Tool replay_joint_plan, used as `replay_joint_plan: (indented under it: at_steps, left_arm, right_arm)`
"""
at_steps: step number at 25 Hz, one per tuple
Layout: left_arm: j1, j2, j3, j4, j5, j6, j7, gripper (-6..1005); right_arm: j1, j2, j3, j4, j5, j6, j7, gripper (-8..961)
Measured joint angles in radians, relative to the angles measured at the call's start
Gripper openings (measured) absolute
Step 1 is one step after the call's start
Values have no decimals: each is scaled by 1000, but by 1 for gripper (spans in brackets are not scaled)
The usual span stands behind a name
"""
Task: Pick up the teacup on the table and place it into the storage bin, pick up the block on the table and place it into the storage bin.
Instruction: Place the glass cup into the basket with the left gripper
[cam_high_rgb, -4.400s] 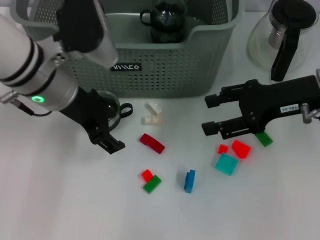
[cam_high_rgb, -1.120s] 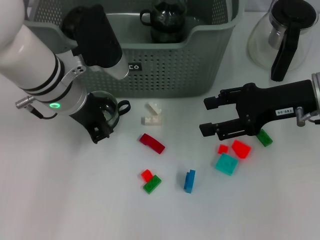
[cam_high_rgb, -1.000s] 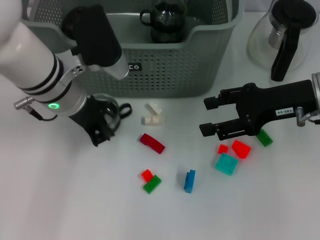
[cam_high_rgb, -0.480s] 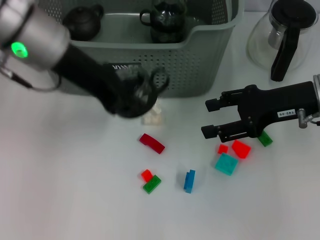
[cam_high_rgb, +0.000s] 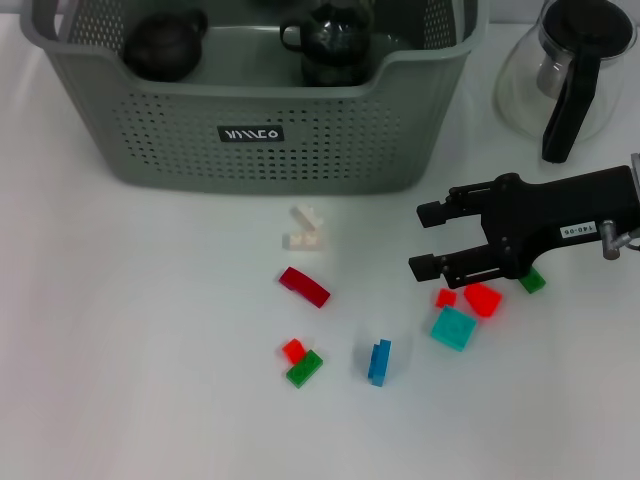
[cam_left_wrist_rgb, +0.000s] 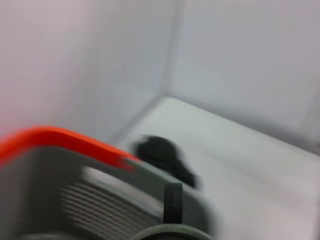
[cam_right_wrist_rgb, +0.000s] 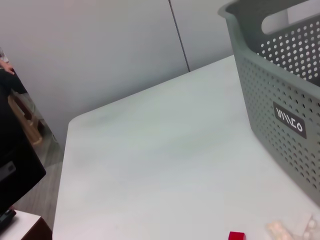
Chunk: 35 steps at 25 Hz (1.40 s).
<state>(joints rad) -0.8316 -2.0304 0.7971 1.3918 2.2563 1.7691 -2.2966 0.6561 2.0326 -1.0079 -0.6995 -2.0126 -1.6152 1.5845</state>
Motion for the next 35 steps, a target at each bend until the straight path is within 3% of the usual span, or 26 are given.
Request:
replay_joint_plan:
  at_steps: [8,15,26,32,35]
  left_arm:
    - [-99,12,125,-262,177,-408,-1,50]
    - [-196,5,150,-501,294,-602,18,51]
    - [-201,-2,181,-611,306,-687,25,54]
    - [-192,-17,210,-639,309,-705,20,55]
    - [-190,-24,210,-640,311,-705,20,138]
  right_arm:
    - [5,4,0,0,0,1,-14,795]
    - [17,12,-3,0,-23,1,-5,794]
    - [16,9,-3,0,-25,7,-3,792]
    - [10,6,-3,0,-25,7,-6,787]
    - [10,6,-3,0,-26,3,-7,782]
